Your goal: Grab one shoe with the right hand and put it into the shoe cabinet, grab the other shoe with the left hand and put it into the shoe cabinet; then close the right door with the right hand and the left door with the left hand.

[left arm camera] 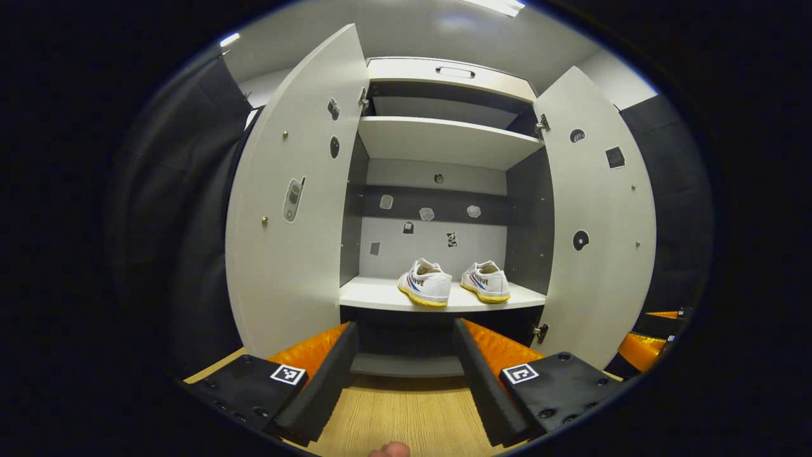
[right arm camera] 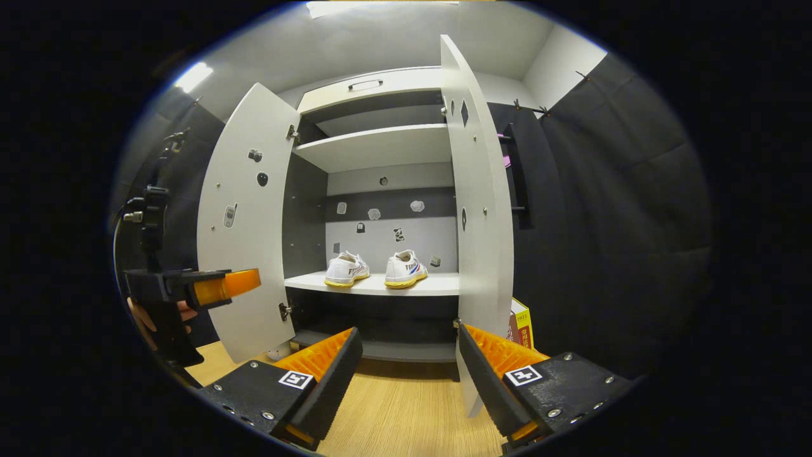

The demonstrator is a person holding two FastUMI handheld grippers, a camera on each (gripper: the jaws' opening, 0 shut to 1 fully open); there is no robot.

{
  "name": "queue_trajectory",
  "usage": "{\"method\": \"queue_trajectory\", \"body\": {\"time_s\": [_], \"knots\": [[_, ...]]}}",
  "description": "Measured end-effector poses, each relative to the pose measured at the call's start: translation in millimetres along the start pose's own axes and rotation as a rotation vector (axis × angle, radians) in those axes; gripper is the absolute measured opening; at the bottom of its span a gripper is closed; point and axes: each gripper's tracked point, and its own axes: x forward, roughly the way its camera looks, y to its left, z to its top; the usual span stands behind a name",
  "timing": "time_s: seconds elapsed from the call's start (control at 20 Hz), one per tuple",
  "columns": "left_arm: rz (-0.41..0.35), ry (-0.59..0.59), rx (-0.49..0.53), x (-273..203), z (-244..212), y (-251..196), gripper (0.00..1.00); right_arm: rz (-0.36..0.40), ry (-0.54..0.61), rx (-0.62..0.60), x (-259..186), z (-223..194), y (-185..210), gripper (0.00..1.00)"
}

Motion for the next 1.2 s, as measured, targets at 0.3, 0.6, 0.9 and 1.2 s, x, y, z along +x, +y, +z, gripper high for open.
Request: {"method": "queue_trajectory", "body": {"time_s": [0.3, 0.6, 0.9, 1.2], "knots": [[0.051, -0.007, -0.013, -25.5, -12.2, 4.8, 0.97, 0.020, -0.028, 0.043, -8.4, 24.5, 1.5, 0.94], [0.072, -0.010, -0.038, -37.7, -16.1, 9.5, 0.97, -0.153, -0.139, 0.016, -4.7, 131.6, -106.2, 0.94], [0.083, -0.010, -0.042, -42.9, -13.8, 18.5, 0.97, -0.277, -0.199, -0.005, 17.2, 191.1, -190.8, 0.94], [0.089, -0.022, -0.028, -48.4, -9.9, 22.4, 0.97, -0.305, -0.180, -0.111, 60.2, 200.4, -199.5, 0.94]]}}
